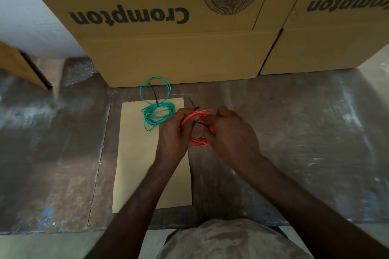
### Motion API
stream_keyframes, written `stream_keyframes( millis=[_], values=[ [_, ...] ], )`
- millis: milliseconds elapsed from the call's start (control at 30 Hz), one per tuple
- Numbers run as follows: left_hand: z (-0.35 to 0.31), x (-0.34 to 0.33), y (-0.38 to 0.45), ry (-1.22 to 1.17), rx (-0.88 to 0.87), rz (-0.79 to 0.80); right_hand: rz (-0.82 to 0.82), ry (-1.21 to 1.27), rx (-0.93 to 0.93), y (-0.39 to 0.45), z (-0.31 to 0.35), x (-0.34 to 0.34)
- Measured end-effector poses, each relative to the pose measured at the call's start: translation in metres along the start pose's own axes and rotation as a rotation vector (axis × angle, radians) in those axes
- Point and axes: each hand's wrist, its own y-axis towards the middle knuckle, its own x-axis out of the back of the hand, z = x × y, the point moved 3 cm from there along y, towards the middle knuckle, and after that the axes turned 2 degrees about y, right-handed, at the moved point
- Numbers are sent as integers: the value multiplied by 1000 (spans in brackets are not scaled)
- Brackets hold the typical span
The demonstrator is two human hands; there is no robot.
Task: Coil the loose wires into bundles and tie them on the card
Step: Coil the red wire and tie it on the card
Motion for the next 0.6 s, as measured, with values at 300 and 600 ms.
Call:
stream_keyframes(
  millis=[300, 600],
  values=[
    [-5, 4, 1, 73, -21, -4, -74, 135, 93, 6, 2, 9],
    [-11, 5, -2, -21, -12, 39, -124, 798, 46, 21, -17, 14]
  ],
)
